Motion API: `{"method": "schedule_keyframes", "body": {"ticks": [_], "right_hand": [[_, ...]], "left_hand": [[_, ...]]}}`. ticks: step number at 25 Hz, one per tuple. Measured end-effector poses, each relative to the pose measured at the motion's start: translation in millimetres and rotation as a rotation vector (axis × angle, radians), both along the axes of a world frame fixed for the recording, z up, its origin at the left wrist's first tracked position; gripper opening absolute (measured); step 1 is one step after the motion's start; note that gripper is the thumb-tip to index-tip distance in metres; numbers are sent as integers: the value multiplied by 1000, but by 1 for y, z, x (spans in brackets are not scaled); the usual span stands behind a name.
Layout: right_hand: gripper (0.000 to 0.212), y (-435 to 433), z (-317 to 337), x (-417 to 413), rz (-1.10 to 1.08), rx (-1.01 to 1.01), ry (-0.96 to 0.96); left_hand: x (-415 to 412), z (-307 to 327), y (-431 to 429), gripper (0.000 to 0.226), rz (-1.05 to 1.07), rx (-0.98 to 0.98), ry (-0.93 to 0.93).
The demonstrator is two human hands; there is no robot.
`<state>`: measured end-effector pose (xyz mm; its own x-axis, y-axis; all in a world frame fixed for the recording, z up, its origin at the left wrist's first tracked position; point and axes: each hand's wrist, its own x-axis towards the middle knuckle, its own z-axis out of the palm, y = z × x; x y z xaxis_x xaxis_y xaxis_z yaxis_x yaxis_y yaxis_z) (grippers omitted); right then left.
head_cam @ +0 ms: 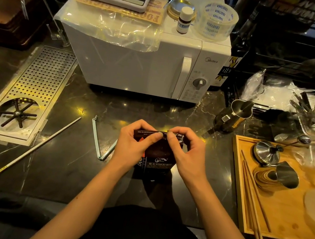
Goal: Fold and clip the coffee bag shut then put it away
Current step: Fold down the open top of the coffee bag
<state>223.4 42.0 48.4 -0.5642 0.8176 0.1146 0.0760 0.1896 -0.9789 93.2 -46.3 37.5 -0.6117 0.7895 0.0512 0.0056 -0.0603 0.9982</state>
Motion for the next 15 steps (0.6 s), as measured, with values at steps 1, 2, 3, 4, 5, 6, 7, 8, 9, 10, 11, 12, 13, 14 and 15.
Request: {"method": "schedule_keyframes", "body": {"ticks": [1, 2, 3, 4, 5, 6, 7, 8, 9, 10, 11, 12, 13, 14, 15], "right_hand": [[5, -3, 0, -3, 13, -11, 2], [5, -5, 0, -5, 23, -24, 9], [7, -6, 0, -8, 22, -29, 16], [11, -7, -1, -11, 13, -26, 19], [15, -7, -1, -13, -3, -25, 19], [18, -8, -2, -14, -23, -25, 14], [19, -9, -3, -16, -43, -24, 6], [20, -11, -4, -16, -60, -15, -2], [19, -12, -5, -17, -76, -1, -10], [18, -14, -5, -17, -92, 15, -15], [16, -15, -6, -18, -108, 29, -19], [16, -16, -6, -18, -125, 36, -22], [16, -17, -6, -18, -142, 35, -24], [17, -17, -7, -18, -161, 29, -26], [18, -17, -7, -19, -182, 18, -26]], "left_hand": [[0, 0, 0, 17, -1, 9, -1], [0, 0, -1, 17, -6, 18, -4], [1, 0, -1, 16, -10, 26, -8], [1, 0, -2, 17, -7, 29, -13], [2, -1, -2, 17, -3, 30, -15], [2, -1, -3, 17, 1, 27, -17], [2, -2, -3, 17, 3, 22, -21], [3, -3, -3, 15, 6, 15, -23], [3, -4, -3, 14, 15, 10, -23], [4, -5, -3, 14, 27, 7, -23], [6, -6, -3, 15, 39, 5, -25], [7, -7, -3, 13, 51, 3, -27], [9, -8, -3, 11, 66, 3, -32], [10, -9, -3, 8, 86, 8, -38], [11, -9, -2, 6, 110, 15, -48]]}}
